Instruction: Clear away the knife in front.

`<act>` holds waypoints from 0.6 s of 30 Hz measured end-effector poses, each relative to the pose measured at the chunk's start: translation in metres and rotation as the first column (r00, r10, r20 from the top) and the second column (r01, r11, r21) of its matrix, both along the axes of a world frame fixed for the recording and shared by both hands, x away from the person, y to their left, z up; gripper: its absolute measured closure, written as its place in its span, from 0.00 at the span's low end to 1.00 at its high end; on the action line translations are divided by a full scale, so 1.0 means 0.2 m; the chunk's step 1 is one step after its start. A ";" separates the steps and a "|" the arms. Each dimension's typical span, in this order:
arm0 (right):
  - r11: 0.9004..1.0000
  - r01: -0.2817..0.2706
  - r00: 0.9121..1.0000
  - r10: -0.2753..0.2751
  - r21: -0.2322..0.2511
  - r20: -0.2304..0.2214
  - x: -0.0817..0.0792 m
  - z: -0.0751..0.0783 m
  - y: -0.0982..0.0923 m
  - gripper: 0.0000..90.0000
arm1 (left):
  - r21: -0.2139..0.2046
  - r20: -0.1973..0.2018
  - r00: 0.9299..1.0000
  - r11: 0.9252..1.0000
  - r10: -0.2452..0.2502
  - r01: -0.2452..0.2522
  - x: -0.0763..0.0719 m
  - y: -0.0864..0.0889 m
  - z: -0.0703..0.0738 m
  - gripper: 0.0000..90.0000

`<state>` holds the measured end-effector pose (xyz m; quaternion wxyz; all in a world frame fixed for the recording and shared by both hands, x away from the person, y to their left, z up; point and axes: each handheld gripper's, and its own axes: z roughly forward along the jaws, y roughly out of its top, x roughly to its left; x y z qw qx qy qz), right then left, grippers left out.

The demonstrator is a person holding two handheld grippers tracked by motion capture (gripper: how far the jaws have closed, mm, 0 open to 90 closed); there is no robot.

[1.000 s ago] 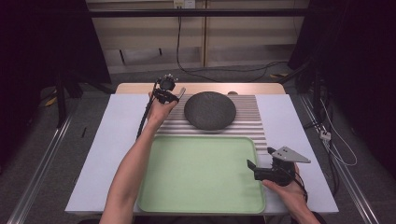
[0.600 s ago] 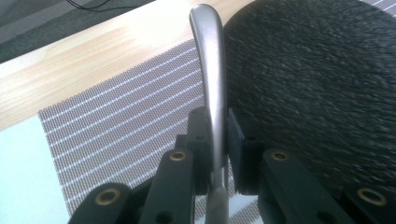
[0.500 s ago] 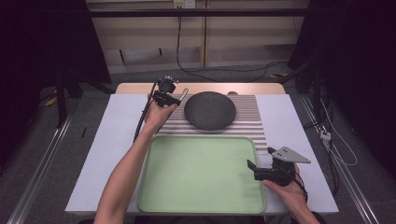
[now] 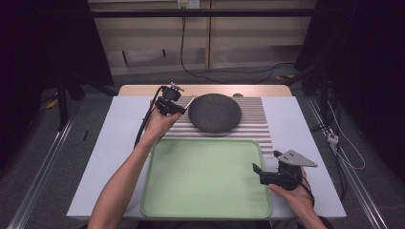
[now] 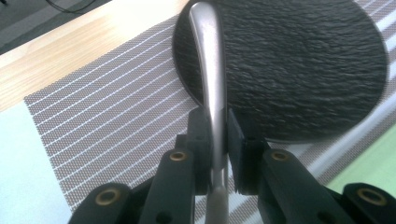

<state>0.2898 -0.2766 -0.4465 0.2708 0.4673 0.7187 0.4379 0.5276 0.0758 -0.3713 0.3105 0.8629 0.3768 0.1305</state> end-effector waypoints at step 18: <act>1.000 -0.002 1.000 0.002 -0.003 -0.002 0.01 0.00 0.00 0.08 | 0.008 0.000 0.999 0.999 -0.041 0.041 -0.19 0.03 0.00 0.89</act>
